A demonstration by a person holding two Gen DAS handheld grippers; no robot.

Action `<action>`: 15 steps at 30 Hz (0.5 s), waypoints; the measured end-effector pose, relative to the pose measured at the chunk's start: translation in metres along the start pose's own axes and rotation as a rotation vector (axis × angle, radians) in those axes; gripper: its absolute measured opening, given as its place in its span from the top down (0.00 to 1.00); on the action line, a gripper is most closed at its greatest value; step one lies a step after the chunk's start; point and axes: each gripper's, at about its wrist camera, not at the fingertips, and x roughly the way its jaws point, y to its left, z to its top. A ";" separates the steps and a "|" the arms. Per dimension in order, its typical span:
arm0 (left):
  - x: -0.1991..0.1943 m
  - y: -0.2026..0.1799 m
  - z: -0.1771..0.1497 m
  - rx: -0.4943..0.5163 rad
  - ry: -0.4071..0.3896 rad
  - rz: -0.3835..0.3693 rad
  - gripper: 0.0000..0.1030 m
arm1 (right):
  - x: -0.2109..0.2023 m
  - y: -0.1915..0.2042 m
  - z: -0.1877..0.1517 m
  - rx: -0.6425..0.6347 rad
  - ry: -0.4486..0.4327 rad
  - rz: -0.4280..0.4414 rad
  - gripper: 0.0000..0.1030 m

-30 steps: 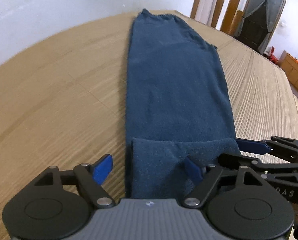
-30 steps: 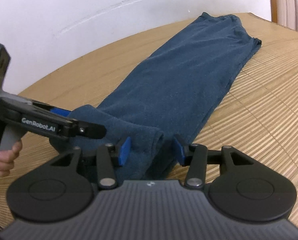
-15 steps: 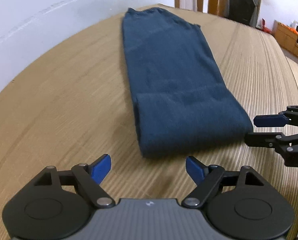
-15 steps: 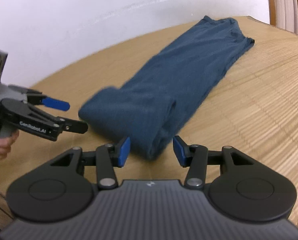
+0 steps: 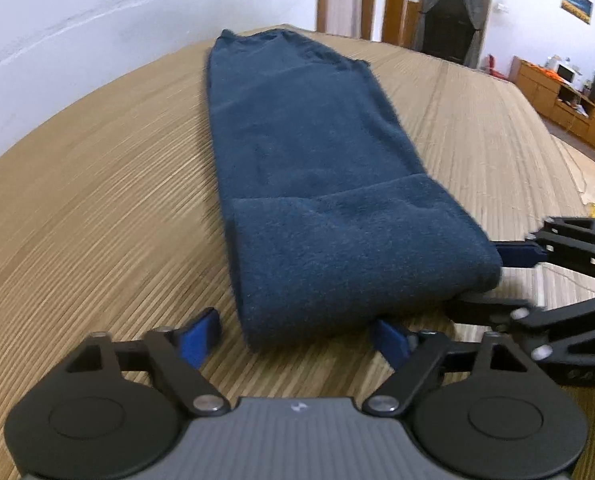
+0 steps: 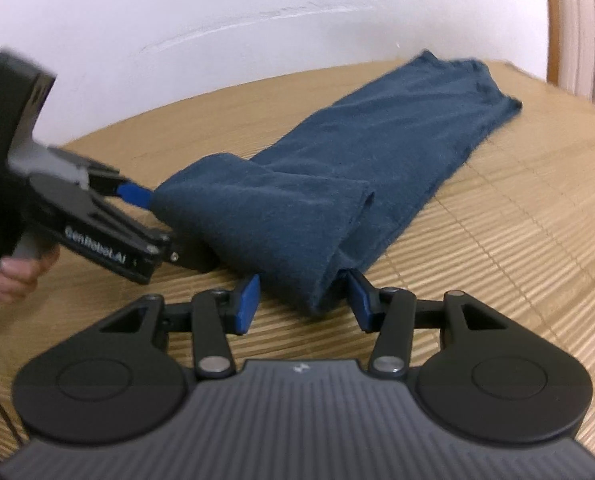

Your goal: Fold clothes

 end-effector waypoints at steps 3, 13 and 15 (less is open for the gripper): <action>0.000 -0.010 0.002 0.020 0.004 -0.002 0.38 | 0.000 0.008 0.000 -0.065 -0.001 -0.026 0.61; -0.012 -0.057 -0.004 0.037 0.074 -0.101 0.43 | -0.045 -0.015 0.002 -0.009 0.047 0.012 0.71; -0.011 -0.067 -0.002 0.025 0.086 -0.083 0.38 | -0.056 -0.020 -0.001 -0.007 0.065 0.003 0.71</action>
